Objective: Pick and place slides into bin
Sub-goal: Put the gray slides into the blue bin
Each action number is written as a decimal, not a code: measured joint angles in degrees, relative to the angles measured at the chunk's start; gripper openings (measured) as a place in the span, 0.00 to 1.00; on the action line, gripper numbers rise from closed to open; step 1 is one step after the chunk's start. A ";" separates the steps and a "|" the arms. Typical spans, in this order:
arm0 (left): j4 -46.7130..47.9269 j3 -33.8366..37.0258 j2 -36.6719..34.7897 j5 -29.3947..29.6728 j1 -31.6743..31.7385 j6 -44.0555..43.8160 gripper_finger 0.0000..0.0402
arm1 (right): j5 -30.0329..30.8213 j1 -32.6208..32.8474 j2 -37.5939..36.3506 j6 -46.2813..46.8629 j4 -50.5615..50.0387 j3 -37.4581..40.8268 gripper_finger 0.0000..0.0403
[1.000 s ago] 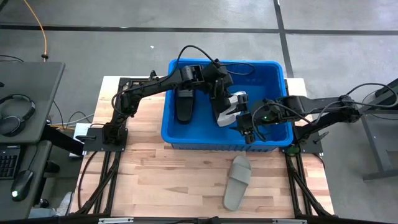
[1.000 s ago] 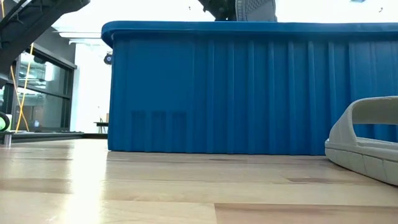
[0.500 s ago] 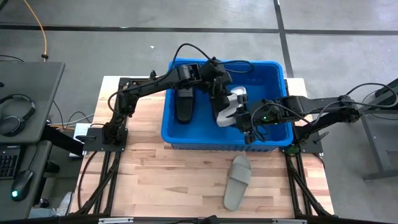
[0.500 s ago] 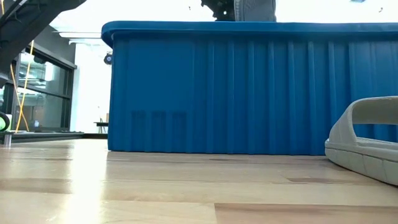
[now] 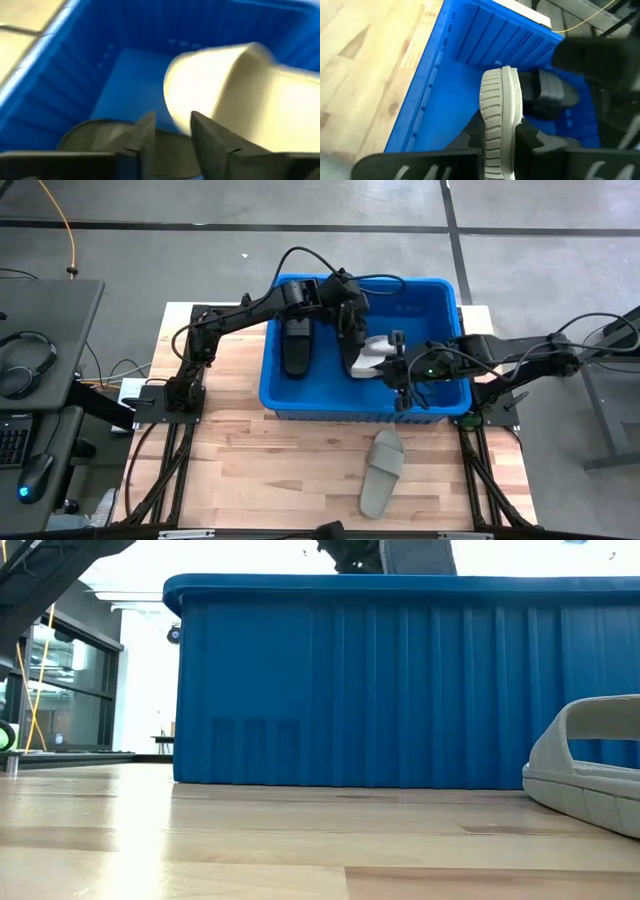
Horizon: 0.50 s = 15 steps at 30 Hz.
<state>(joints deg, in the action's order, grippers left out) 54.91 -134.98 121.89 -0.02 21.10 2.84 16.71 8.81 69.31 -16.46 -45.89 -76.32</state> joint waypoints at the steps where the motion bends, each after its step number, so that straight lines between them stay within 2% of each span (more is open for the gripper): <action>1: 0.11 0.00 0.00 1.67 0.00 -0.49 0.32 | 0.96 0.29 -0.05 -0.24 -0.98 -0.73 0.06; 5: 0.53 0.00 -0.09 6.51 -0.01 1.72 0.50 | 5.14 0.97 -0.14 -0.03 -7.23 -4.61 0.05; 8: 0.53 0.00 -1.21 7.41 0.61 2.79 0.59 | 5.29 0.54 -0.30 -0.12 -9.65 -6.75 0.05; 11: 2.13 0.00 -3.66 6.94 1.30 2.72 0.63 | 4.00 -0.61 -0.60 0.13 -11.54 -7.12 0.06; 15: 3.50 0.00 -8.34 5.92 1.58 1.48 0.60 | 2.05 -3.33 -1.78 1.04 -13.40 -5.45 0.05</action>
<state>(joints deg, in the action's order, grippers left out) 58.41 -134.98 113.55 5.90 22.68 4.32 18.75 5.48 67.52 -15.43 -59.29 -81.77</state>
